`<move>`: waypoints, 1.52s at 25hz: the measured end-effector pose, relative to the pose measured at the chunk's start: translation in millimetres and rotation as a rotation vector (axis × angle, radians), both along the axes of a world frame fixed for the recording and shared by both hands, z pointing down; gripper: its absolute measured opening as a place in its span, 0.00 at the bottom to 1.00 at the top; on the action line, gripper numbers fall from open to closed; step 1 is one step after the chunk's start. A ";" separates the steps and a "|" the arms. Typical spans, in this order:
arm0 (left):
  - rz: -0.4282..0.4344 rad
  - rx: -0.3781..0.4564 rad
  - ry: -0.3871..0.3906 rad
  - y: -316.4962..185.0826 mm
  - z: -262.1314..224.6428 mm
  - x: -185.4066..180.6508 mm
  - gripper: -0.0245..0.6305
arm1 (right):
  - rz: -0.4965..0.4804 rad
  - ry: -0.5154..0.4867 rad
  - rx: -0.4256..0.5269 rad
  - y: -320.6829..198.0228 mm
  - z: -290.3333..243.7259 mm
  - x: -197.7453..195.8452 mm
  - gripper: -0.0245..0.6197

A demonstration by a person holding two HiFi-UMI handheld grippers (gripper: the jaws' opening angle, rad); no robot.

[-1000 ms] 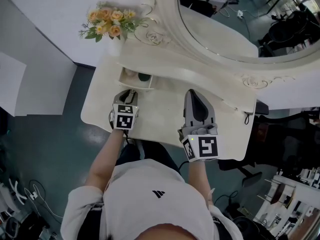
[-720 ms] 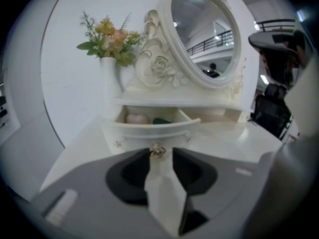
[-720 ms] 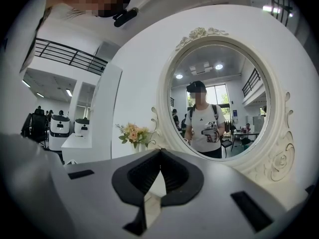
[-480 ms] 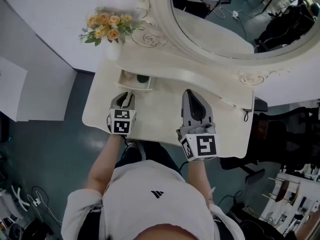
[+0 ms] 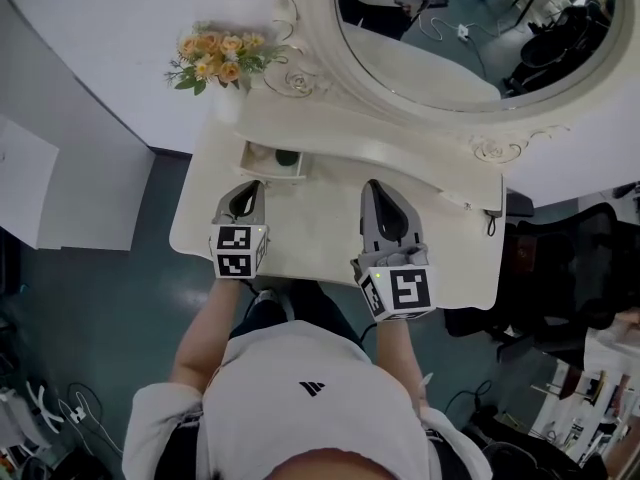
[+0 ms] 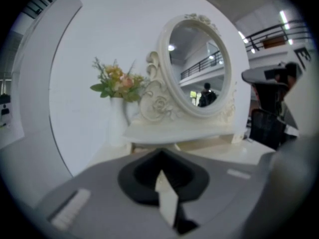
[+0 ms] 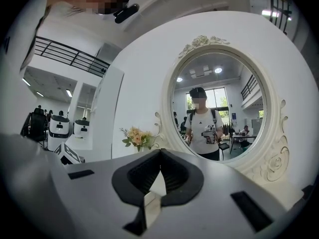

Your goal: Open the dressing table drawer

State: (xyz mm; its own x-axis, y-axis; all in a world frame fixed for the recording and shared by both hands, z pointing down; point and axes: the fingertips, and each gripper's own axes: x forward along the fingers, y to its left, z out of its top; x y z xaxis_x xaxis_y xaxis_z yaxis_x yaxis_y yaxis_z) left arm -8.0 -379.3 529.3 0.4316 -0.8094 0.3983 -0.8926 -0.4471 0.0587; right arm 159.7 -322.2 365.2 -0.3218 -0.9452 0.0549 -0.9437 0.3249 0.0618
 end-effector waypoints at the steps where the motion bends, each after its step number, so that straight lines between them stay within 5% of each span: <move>1: 0.003 0.012 0.007 1.5 -6.0 -0.5 0.05 | 0.001 0.000 0.001 1.8 -0.4 -1.1 0.02; 15: 0.055 0.180 0.108 26.9 -92.8 -7.9 0.05 | 0.029 0.004 0.031 29.2 -10.4 -14.1 0.02; 38: 0.109 0.405 0.159 75.4 -187.8 -24.4 0.05 | 0.090 0.019 0.092 72.7 -33.2 -27.8 0.02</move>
